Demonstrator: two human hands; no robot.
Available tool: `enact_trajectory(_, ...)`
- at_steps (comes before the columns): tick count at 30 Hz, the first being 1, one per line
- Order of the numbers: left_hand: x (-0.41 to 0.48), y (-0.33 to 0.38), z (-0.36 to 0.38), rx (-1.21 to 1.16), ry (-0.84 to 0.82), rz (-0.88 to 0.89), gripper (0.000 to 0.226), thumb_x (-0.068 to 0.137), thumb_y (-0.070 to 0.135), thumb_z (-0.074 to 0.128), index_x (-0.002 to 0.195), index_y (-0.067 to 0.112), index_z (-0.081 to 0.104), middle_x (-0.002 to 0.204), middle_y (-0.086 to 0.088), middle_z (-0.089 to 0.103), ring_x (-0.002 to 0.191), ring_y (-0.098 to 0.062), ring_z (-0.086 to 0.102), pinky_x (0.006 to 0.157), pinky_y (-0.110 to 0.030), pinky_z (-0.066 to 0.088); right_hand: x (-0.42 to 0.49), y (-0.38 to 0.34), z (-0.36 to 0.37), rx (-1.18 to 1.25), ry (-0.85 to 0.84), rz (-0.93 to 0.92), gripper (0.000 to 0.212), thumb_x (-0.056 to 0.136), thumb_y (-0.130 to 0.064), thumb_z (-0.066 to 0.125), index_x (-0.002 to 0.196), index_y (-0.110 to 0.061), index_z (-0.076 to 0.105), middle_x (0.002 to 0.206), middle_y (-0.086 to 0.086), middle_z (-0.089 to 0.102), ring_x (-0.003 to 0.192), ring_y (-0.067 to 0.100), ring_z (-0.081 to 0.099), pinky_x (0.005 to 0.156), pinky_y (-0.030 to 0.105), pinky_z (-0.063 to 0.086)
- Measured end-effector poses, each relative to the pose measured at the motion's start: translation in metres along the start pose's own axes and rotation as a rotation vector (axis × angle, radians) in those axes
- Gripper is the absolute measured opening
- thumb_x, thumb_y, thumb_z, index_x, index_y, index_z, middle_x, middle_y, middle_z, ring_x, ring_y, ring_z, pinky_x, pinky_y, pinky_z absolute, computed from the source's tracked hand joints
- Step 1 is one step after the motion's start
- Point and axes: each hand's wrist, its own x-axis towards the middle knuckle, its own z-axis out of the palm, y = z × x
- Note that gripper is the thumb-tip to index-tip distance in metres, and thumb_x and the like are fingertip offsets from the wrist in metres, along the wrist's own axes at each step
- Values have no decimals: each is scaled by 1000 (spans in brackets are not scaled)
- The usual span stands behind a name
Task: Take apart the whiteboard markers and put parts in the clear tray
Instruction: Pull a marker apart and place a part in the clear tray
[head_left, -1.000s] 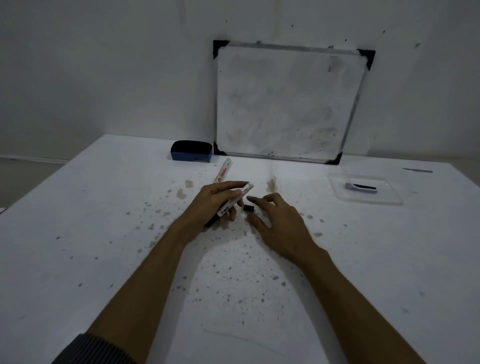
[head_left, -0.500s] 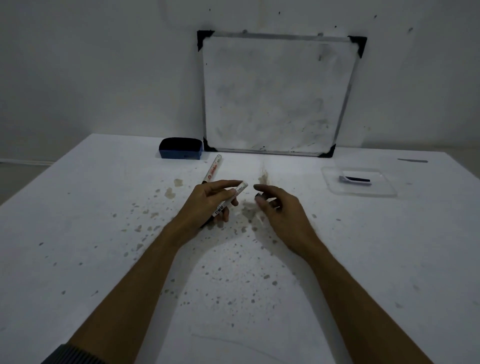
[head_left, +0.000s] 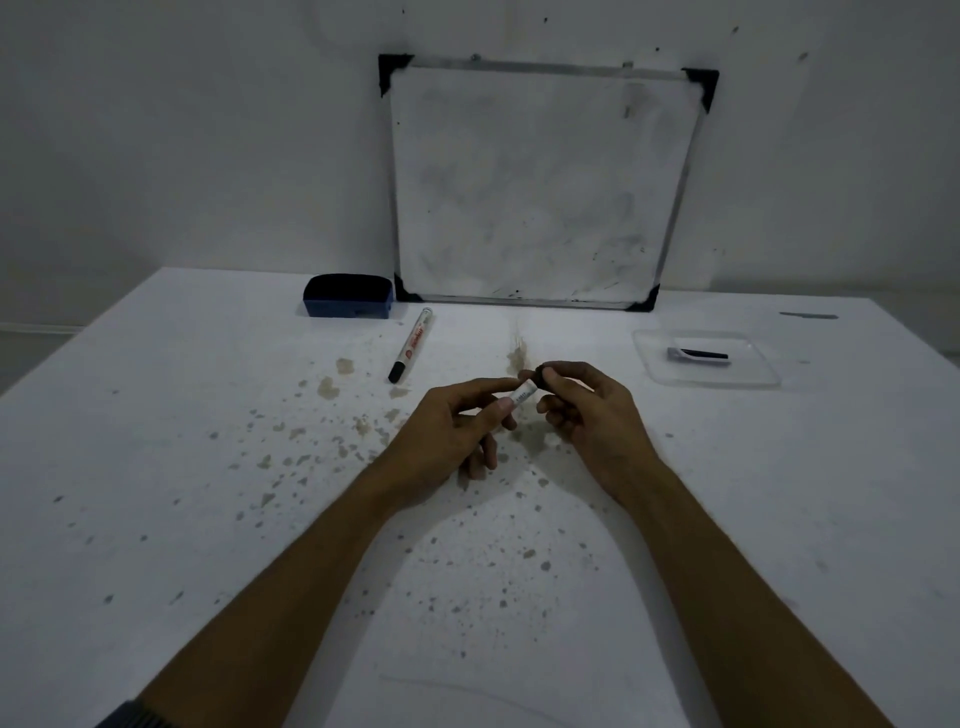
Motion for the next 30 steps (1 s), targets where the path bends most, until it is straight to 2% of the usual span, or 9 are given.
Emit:
enact_trajectory(2, 0, -1, 1, 6, 19, 1, 32, 102, 27, 61, 133, 30, 67, 96, -6, 74, 60, -28, 65, 50, -35, 55, -2, -1, 1, -31, -7, -27, 22, 97, -18, 67, 116, -8, 71, 109, 9, 78, 80, 20, 65, 80, 37, 50)
enact_trajectory(5, 2, -3, 1, 21, 54, 5, 32, 102, 27, 60, 134, 28, 67, 93, -5, 74, 58, -25, 65, 47, -33, 55, -6, 2, 5, -206, -9, -145, 25, 98, -21, 66, 122, -16, 72, 107, 1, 79, 84, 19, 72, 75, 26, 57)
enact_trajectory(9, 2, -4, 0, 39, 76, 18, 28, 104, 26, 58, 129, 26, 69, 89, -2, 72, 54, -22, 62, 43, -31, 52, -6, 4, 7, -218, 17, -169, 27, 98, -23, 66, 122, -13, 73, 105, 1, 80, 88, 25, 76, 76, 29, 61)
enact_trajectory(14, -2, -2, 0, 76, 68, 31, 19, 106, 22, 54, 110, 20, 73, 70, 7, 68, 47, -12, 54, 41, -26, 47, -8, 4, 5, -239, -8, -161, 23, 96, -21, 69, 117, -13, 76, 100, 3, 80, 86, 19, 76, 75, 27, 60)
enact_trajectory(19, 2, -4, -1, 46, 108, 52, 21, 105, 25, 57, 116, 15, 72, 87, -7, 71, 53, -21, 57, 43, -30, 49, -5, 1, 10, -330, -21, -178, 26, 97, -28, 68, 120, -19, 74, 101, -2, 80, 87, 17, 76, 73, 29, 61)
enact_trajectory(23, 2, 0, 1, 53, 157, 26, 22, 100, 32, 64, 112, 16, 71, 91, -6, 77, 64, -24, 69, 51, -35, 56, -9, 3, 22, -325, 22, -199, 30, 95, -31, 70, 123, -21, 70, 104, -2, 77, 81, 12, 75, 70, 23, 59)
enact_trajectory(25, 0, -1, -4, 229, 152, 11, 30, 99, 42, 63, 118, 21, 72, 100, 1, 78, 81, -14, 73, 67, -29, 60, -7, 3, 25, -310, 67, -180, 30, 93, -31, 72, 121, -21, 71, 104, -2, 78, 78, 9, 75, 70, 24, 59)
enact_trajectory(27, -2, 0, -12, 501, 126, 16, 37, 98, 49, 61, 123, 25, 73, 109, 6, 76, 87, -4, 69, 77, -22, 57, -3, 1, 29, -315, 76, -156, 27, 92, -30, 73, 119, -22, 73, 102, -2, 78, 74, 8, 74, 69, 27, 59)
enact_trajectory(30, -1, 7, -22, 655, 168, 32, 33, 97, 43, 65, 121, 22, 76, 103, 0, 77, 74, 4, 61, 67, -7, 43, 9, -3, 42, -322, 56, -136, 27, 92, -30, 73, 118, -22, 74, 99, -2, 79, 73, 8, 73, 67, 29, 57)
